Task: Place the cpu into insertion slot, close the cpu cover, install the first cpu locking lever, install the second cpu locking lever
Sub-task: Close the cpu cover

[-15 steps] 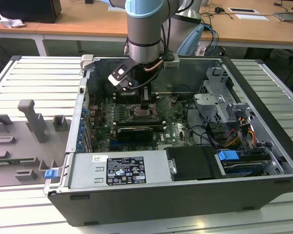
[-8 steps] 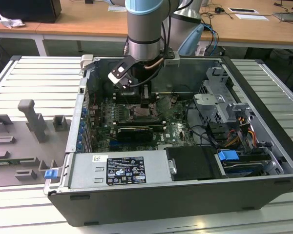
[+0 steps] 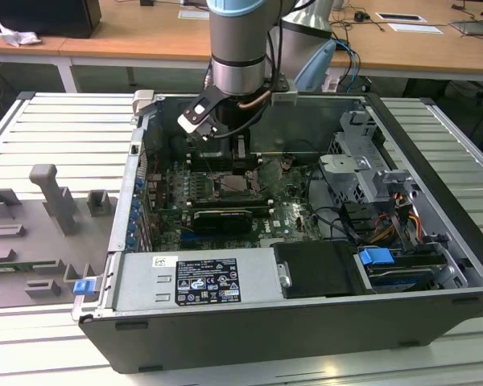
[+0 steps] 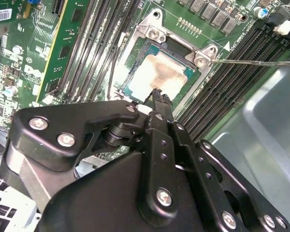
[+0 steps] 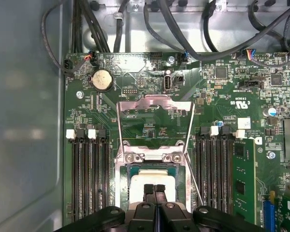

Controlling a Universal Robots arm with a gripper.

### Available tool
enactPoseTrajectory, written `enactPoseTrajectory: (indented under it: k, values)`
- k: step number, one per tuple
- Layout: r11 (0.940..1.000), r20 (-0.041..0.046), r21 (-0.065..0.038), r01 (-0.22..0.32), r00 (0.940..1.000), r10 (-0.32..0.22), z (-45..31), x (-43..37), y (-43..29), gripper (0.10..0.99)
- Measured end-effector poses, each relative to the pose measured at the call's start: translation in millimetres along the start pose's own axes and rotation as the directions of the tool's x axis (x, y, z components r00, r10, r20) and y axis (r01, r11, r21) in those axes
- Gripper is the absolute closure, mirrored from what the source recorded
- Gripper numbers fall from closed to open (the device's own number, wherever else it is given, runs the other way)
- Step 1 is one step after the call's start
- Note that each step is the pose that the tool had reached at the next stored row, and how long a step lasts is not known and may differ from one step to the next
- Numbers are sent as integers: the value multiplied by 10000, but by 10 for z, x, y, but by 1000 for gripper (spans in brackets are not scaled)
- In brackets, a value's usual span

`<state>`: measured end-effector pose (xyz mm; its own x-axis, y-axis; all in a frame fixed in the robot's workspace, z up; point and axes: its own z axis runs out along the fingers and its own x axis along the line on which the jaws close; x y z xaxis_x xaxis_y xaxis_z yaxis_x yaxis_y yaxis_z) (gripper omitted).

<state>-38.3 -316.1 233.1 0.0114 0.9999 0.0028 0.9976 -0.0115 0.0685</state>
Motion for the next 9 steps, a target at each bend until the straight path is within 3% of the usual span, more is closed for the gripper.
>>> enactPoseTrajectory:
  k: [9]
  values:
    - [10000,0,0,0,10000,0,-85,0,6,980]
